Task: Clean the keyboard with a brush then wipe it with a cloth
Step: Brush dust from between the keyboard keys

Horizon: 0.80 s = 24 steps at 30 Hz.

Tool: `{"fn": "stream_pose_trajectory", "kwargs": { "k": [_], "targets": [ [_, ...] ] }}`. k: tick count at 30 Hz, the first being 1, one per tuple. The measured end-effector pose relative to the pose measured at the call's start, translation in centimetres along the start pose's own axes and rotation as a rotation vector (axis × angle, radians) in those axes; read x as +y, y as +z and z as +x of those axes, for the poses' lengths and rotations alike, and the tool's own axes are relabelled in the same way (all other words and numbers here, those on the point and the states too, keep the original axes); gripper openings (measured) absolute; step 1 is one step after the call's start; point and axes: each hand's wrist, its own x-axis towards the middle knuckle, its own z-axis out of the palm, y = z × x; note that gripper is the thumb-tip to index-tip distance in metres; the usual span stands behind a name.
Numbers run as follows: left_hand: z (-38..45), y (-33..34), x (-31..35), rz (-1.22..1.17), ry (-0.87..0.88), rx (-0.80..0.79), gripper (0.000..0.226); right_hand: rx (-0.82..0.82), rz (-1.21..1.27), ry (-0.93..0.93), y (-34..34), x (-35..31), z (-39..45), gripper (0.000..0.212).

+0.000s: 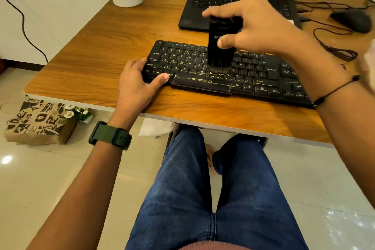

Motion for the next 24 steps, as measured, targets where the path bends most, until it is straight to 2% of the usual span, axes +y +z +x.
{"fn": "stream_pose_trajectory", "kwargs": {
  "k": [14, 20, 24],
  "targets": [
    [0.1, 0.2, -0.2, 0.004, -0.015, -0.002, 0.07, 0.079, 0.154, -0.084, 4.4, -3.5, 4.8, 0.06],
    [0.1, 0.1, -0.2, -0.004, -0.014, -0.011, 0.069, 0.203, 0.274, -0.107, 4.2, -4.6, 5.5, 0.058],
    [0.1, 0.1, -0.2, -0.003, -0.015, -0.005, 0.069, 0.149, 0.218, -0.124, 5.1, -5.5, 6.5, 0.06]
  ]
}}
